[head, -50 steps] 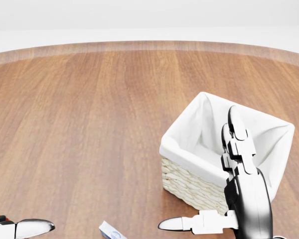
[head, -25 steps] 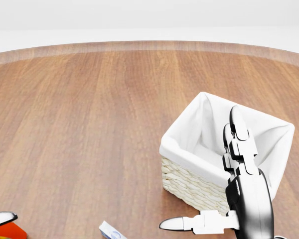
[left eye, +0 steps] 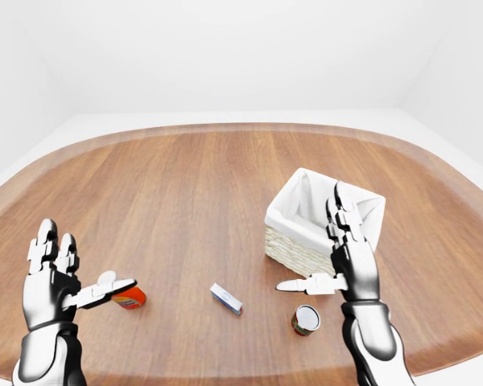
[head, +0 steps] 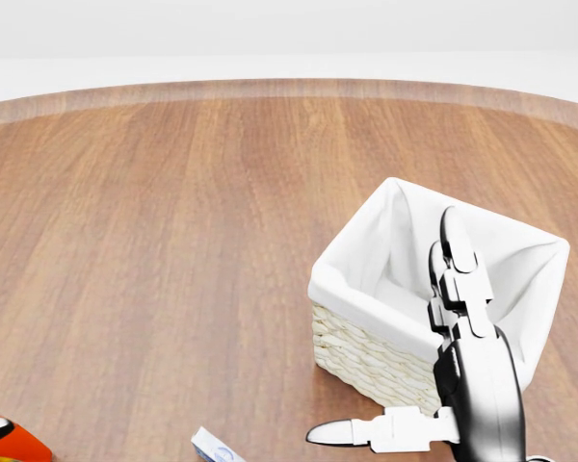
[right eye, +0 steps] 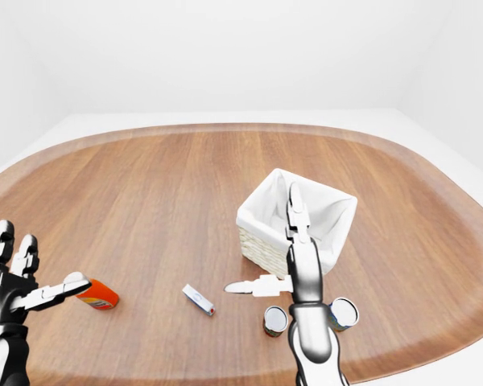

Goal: Pick up the ketchup, and put it in the basket.

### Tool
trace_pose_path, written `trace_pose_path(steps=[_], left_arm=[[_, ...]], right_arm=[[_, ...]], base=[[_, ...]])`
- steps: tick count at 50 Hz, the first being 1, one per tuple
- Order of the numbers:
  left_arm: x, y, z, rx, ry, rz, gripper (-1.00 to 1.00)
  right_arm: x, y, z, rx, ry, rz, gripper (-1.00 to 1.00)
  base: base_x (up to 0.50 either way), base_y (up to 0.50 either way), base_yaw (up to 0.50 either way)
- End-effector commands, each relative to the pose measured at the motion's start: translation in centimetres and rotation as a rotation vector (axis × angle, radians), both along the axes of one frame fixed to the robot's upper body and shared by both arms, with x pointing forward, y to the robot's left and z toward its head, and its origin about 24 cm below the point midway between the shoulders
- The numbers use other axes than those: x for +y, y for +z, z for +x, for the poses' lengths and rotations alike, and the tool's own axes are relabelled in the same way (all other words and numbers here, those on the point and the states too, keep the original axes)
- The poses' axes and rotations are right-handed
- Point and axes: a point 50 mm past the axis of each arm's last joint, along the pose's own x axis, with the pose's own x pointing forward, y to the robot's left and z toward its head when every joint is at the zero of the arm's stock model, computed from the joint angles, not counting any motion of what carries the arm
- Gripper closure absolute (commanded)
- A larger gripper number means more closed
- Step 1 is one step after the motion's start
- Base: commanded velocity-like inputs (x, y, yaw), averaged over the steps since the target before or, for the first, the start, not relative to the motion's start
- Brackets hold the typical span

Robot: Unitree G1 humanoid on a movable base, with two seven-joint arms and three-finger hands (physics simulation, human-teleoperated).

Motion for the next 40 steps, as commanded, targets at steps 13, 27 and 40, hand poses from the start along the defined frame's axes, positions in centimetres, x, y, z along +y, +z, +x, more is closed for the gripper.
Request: trace_pose_path(steps=[13, 27, 40], left_arm=[[2.7, -4.2, -0.3, 0.148, 0.088, -0.033, -1.00], [3.5, -6.8, 0.4, 0.255, 0.109, -0.100, -1.00], [3.7, -9.9, 1.2, 0.396, 0.121, -0.176, -1.00]], right_arm=[[0.0, -0.2, 0.1, 0.010, -0.002, -0.003, -1.00], [0.1, -0.5, 0.3, 0.019, 0.000, -0.005, -1.00], [0.2, -0.4, 0.2, 0.017, 0.003, -0.006, -1.00]], base=[[0.00, 0.00, 0.00], [0.00, 0.00, 0.00], [0.00, 0.00, 0.00]])
